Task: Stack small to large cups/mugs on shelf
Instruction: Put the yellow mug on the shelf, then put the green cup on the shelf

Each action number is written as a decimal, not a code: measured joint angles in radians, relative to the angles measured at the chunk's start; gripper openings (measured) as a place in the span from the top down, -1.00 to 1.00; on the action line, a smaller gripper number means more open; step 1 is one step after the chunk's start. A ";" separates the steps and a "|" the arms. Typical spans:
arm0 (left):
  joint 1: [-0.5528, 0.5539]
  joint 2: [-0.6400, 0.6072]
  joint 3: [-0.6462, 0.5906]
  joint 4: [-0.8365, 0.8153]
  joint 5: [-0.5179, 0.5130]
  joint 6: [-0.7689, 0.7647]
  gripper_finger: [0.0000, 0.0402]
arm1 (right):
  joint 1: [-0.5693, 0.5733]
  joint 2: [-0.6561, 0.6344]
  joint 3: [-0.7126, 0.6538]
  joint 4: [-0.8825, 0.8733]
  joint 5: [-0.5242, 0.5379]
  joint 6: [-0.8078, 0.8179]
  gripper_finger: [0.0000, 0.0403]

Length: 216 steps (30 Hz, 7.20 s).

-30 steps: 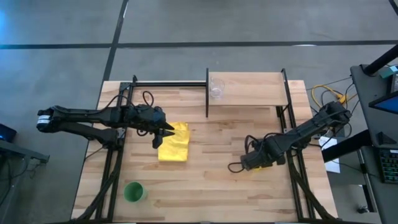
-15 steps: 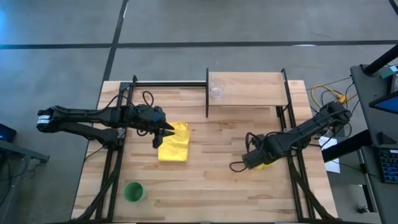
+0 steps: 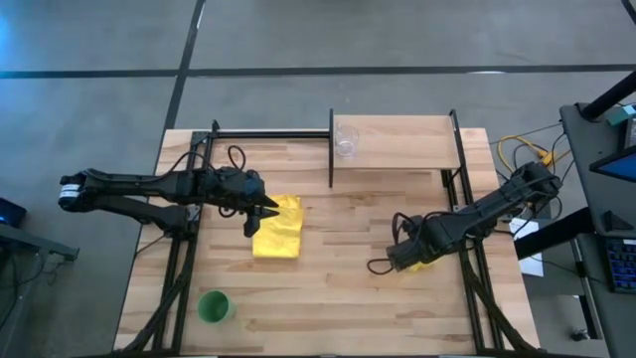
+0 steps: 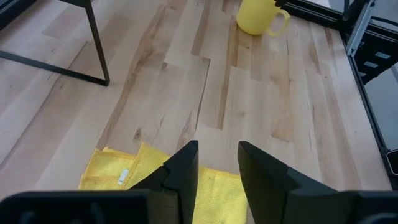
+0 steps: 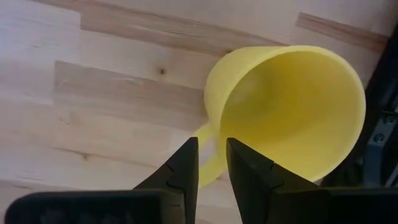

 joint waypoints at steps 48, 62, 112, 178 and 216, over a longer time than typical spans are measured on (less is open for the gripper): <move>0.000 0.000 0.000 0.023 0.000 -0.004 0.50 | -0.515 0.049 0.733 -0.209 0.526 -0.931 0.96; 0.000 0.000 0.000 0.023 0.000 -0.005 0.50 | -0.796 0.279 1.034 -0.348 0.328 -1.257 0.96; 0.000 0.000 0.000 0.023 -0.005 -0.004 0.50 | -0.949 0.359 0.915 -0.349 0.147 -1.381 0.89; -0.921 0.291 0.322 -0.700 -0.055 -0.399 0.51 | -0.133 0.353 0.797 -0.065 0.322 -0.803 0.66; -0.475 0.456 0.347 -0.508 -0.063 -0.124 1.00 | -0.039 0.416 0.825 0.484 0.267 -1.511 0.68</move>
